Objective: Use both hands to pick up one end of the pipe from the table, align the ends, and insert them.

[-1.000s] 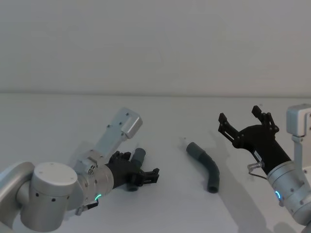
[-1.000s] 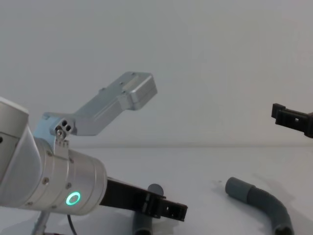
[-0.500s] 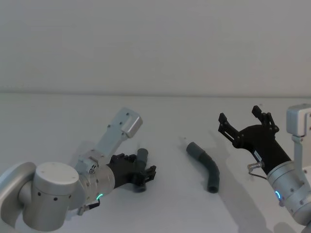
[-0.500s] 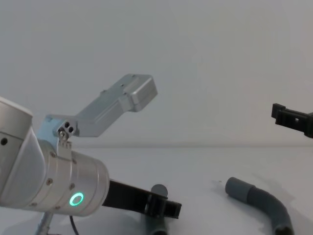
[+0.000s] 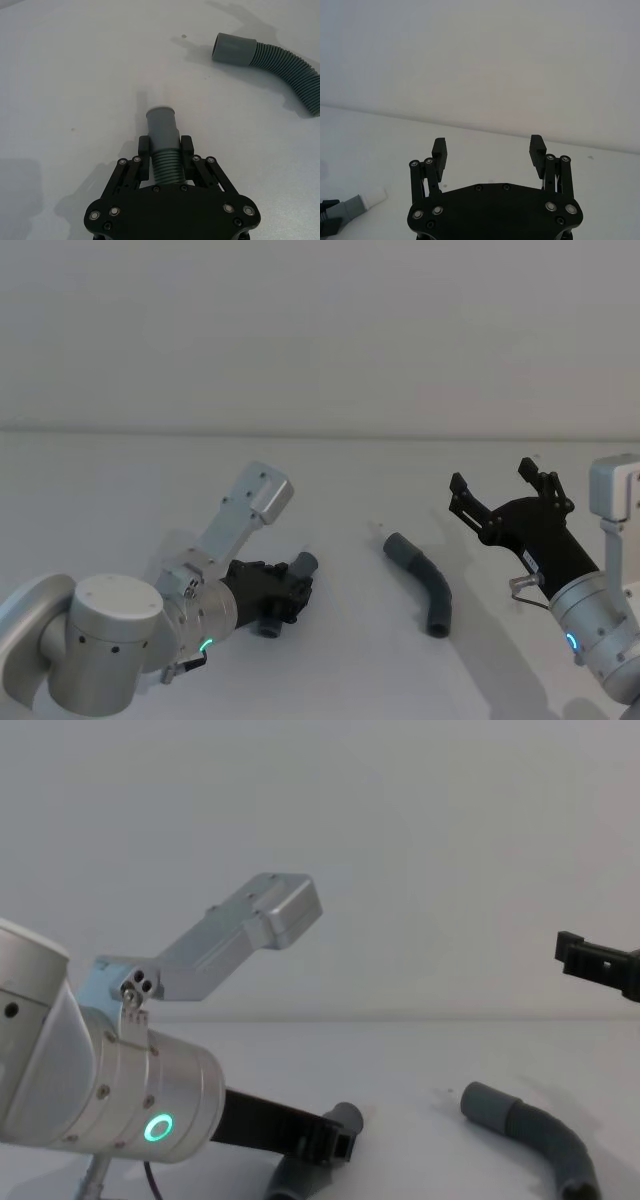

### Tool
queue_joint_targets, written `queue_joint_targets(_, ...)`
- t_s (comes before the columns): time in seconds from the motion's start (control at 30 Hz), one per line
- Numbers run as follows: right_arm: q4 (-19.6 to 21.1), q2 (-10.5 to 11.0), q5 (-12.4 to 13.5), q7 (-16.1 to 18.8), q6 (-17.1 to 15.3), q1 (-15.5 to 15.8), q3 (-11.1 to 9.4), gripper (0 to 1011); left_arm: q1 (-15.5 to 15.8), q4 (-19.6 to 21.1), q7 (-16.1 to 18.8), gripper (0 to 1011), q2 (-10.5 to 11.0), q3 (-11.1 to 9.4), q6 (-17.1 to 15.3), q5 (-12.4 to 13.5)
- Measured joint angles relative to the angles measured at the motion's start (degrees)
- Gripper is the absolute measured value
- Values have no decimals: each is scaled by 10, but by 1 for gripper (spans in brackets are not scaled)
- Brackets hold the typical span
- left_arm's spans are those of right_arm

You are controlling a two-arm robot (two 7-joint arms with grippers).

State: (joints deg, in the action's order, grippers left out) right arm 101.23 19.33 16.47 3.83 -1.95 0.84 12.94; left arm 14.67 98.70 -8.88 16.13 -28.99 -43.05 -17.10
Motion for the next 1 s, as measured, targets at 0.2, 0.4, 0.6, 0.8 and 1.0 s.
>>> queue_joint_targets(0.2,0,0,0,0,0,0,0,1000,0,0,0,349,0,0,0,0)
queue_joint_targets(0.4,0,0,0,0,0,0,0,999,0,-1,0,349,-1,0,0,0)
queue_joint_targets(0.6,4,9,0,10,-8,2,-1,1000,0,-1,0,349,-1,0,0,0)
queue_joint_targets(0.8,22,33,5,34,-45,7,-5,1000,0,-1,0,349,-1,0,0,0)
queue_joint_targets(1.0,49,61,14,55,-97,16,-12,1000,0,-1,0,349,-1,0,0,0)
